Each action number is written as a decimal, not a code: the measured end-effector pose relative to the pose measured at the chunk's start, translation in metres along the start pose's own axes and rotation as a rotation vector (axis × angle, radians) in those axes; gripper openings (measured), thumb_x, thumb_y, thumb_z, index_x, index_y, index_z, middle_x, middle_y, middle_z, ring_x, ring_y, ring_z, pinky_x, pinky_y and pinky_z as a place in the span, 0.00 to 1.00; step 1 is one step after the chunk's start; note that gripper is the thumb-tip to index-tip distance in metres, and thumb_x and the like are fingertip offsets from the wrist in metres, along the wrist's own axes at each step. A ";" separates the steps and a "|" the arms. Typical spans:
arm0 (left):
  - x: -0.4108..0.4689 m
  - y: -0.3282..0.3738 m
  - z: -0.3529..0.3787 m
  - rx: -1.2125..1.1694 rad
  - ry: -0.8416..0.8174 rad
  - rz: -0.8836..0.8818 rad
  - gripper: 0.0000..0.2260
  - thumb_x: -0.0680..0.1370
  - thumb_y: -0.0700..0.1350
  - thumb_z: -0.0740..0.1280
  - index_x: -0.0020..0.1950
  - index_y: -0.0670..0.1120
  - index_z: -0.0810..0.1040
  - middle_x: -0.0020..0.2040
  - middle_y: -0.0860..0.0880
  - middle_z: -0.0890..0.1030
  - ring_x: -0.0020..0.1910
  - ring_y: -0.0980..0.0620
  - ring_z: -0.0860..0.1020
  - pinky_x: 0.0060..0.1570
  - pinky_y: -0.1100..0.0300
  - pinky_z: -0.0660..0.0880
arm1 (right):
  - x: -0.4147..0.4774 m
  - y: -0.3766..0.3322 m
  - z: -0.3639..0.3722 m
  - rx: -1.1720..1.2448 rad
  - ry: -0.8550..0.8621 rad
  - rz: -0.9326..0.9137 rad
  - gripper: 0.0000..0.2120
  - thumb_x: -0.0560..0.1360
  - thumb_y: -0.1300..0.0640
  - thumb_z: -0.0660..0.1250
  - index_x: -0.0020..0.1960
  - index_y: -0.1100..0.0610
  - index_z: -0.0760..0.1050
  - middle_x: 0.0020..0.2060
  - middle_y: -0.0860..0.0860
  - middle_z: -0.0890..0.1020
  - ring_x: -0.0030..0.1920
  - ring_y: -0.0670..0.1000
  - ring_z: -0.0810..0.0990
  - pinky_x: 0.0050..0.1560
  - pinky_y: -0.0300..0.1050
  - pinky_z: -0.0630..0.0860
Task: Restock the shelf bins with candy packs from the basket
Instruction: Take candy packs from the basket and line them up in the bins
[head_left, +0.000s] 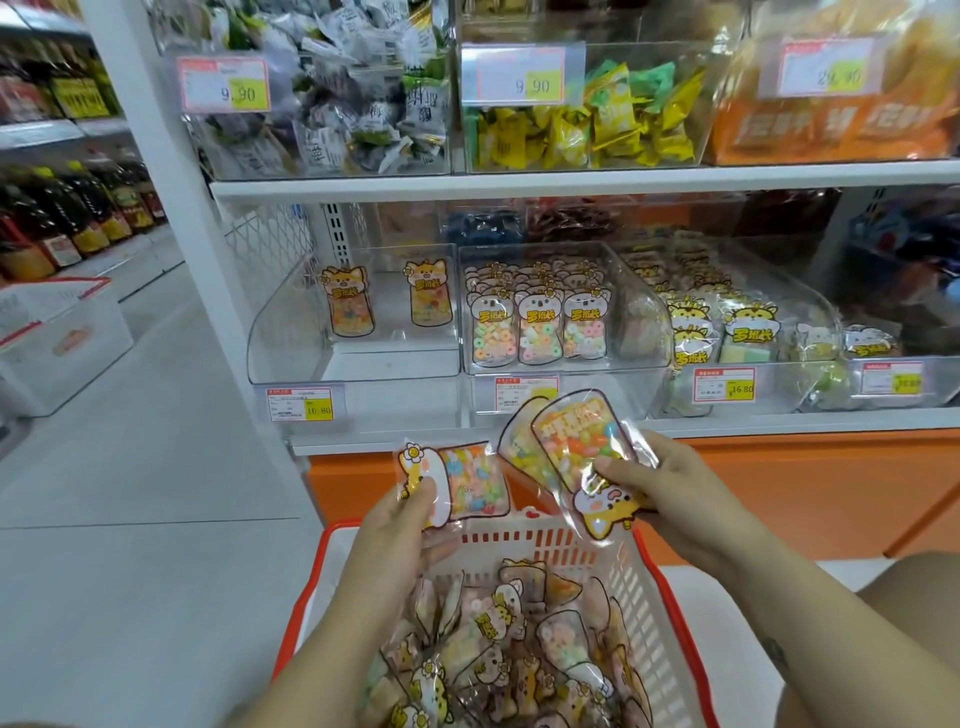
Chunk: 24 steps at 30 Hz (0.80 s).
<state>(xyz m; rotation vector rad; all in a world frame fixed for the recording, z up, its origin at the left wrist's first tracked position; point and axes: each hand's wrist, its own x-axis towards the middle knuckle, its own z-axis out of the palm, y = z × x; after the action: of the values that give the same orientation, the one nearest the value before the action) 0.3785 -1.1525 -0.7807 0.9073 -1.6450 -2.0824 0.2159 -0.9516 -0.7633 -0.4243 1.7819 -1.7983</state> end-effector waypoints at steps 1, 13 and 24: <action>-0.002 0.001 0.002 0.014 -0.003 0.020 0.04 0.83 0.49 0.63 0.54 0.54 0.78 0.54 0.51 0.82 0.47 0.47 0.85 0.55 0.49 0.81 | 0.000 -0.001 0.001 0.073 -0.037 0.059 0.15 0.74 0.60 0.72 0.60 0.60 0.79 0.54 0.60 0.84 0.56 0.63 0.83 0.59 0.57 0.75; -0.020 0.008 0.017 -0.605 -0.448 -0.137 0.18 0.80 0.55 0.60 0.56 0.41 0.77 0.50 0.37 0.80 0.44 0.40 0.80 0.51 0.41 0.80 | -0.009 0.016 0.036 0.495 -0.106 0.451 0.18 0.73 0.61 0.69 0.61 0.65 0.76 0.58 0.66 0.81 0.48 0.62 0.83 0.53 0.61 0.79; 0.004 -0.002 0.004 0.099 -0.225 0.203 0.22 0.72 0.49 0.77 0.63 0.48 0.77 0.55 0.48 0.85 0.58 0.45 0.82 0.62 0.50 0.76 | -0.011 0.019 0.052 0.495 -0.234 0.457 0.21 0.72 0.60 0.68 0.63 0.66 0.77 0.58 0.62 0.82 0.50 0.59 0.84 0.56 0.55 0.80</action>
<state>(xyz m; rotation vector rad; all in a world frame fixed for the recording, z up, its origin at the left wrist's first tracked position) 0.3731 -1.1521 -0.7833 0.5218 -1.8805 -2.0383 0.2586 -0.9866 -0.7764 -0.0188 1.1079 -1.6924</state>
